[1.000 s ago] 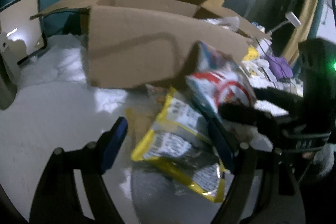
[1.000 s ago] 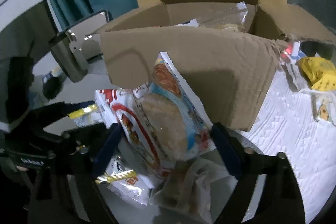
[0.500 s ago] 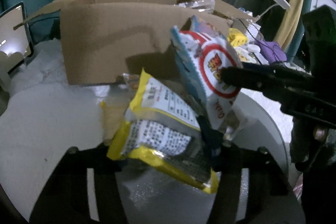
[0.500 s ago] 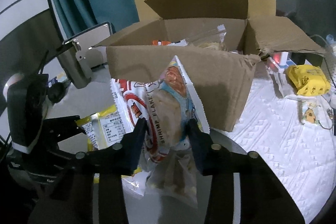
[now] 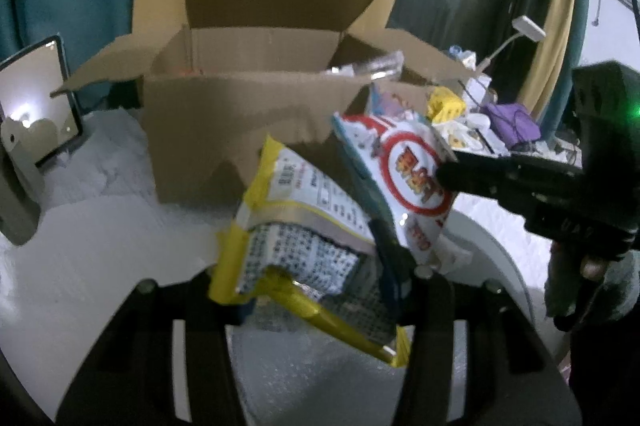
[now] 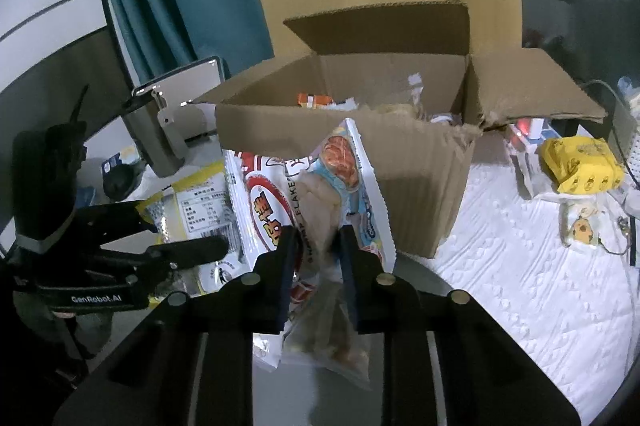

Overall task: Organize snacks
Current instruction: 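Grasp the shrimp flakes bag with the right tool while the left tool grasps the yellow bag, then carry both bags into the cardboard box and open both tools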

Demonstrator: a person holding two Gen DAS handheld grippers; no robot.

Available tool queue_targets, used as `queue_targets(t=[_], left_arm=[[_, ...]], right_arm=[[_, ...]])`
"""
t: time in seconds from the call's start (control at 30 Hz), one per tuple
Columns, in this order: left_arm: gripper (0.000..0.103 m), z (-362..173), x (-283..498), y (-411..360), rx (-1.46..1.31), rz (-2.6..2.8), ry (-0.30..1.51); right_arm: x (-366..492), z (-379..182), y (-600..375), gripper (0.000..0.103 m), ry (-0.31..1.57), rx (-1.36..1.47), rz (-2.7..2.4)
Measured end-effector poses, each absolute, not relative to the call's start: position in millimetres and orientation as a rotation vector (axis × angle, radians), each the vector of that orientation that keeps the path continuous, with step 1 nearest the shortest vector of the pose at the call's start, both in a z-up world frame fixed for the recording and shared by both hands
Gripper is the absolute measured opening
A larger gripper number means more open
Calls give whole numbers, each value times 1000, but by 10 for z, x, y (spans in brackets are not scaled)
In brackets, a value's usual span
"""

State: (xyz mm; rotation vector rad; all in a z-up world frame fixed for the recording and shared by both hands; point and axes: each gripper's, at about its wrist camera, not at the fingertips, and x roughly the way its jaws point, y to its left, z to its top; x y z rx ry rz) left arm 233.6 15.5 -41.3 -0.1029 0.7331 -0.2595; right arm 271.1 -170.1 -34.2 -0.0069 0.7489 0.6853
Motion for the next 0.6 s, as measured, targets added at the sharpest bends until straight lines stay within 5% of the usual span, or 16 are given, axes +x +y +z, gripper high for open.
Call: queue_targets(t=[0.6], left_arm=[[50, 63, 2397, 393, -93, -248, 603]], right_arm=[[2625, 183, -1787, 14, 631, -70, 646]])
